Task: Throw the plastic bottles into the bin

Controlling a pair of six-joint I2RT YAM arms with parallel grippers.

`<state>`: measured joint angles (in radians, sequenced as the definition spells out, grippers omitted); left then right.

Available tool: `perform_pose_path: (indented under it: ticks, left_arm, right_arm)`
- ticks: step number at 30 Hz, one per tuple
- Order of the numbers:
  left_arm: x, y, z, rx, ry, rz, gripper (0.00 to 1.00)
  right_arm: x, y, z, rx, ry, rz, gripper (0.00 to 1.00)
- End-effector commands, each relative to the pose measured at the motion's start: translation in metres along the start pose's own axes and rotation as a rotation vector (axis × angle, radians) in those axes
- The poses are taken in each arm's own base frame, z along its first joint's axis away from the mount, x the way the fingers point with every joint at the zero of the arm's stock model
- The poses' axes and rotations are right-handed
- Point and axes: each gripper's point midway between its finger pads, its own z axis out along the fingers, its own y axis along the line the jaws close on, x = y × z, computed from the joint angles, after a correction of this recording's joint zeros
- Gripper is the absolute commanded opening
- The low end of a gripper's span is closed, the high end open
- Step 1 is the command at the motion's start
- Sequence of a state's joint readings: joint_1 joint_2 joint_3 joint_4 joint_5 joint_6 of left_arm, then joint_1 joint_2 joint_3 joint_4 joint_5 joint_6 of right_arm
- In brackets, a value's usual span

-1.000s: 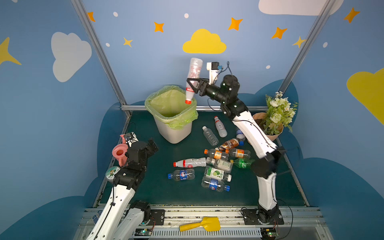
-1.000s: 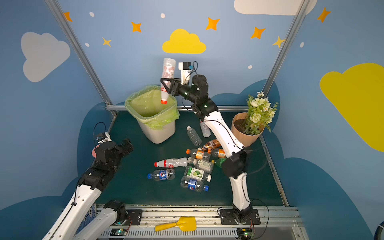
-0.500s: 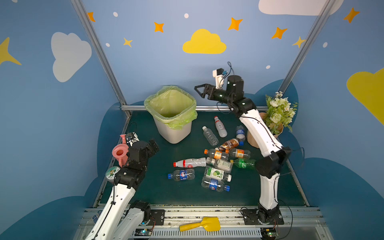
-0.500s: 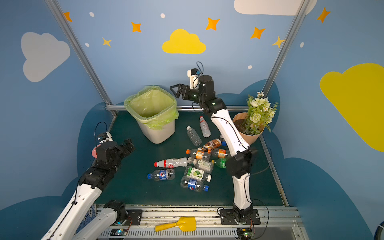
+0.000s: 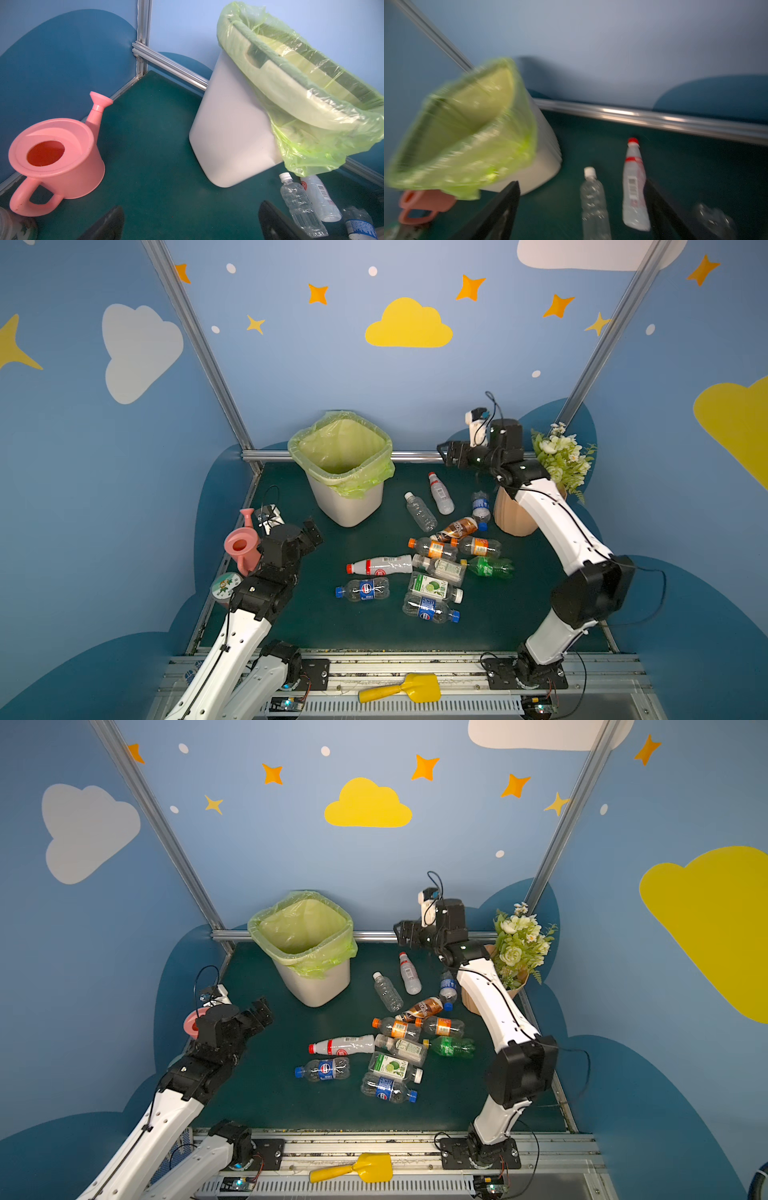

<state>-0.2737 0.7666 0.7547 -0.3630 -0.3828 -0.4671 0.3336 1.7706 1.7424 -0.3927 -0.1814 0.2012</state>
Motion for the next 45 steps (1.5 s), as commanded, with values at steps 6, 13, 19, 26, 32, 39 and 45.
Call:
perform_pose_path:
  ticks: [6,13,19,26,32,39,45]
  left_arm:
    - [0.004,0.006,0.002,-0.034,-0.002,0.016,1.0]
    - [0.007,0.01,0.002,-0.048,0.001,0.015,1.0]
    - [0.007,0.012,0.001,-0.059,0.002,0.028,1.0]
    - [0.007,0.015,0.0,-0.07,0.001,0.031,1.0]
    - [0.007,0.016,-0.001,-0.073,-0.001,0.033,1.0]
    - [0.005,0.017,-0.003,-0.075,-0.009,0.037,1.0]
    - [0.001,0.018,-0.006,-0.079,-0.022,0.037,1.0]
  right_arm:
    - [0.083,-0.066,0.053,0.194,0.282,0.008,0.79]
    - [0.112,-0.093,0.087,0.246,0.376,0.005,0.73]
    - [0.128,-0.102,0.11,0.233,0.44,0.004,0.74]
    - [0.148,-0.107,0.131,0.219,0.507,0.014,0.76]
    - [0.162,-0.103,0.142,0.169,0.556,0.023,0.78]
    - [0.181,-0.11,0.155,0.174,0.607,0.036,0.71]
    - [0.187,-0.11,0.16,0.168,0.628,0.049,0.66]
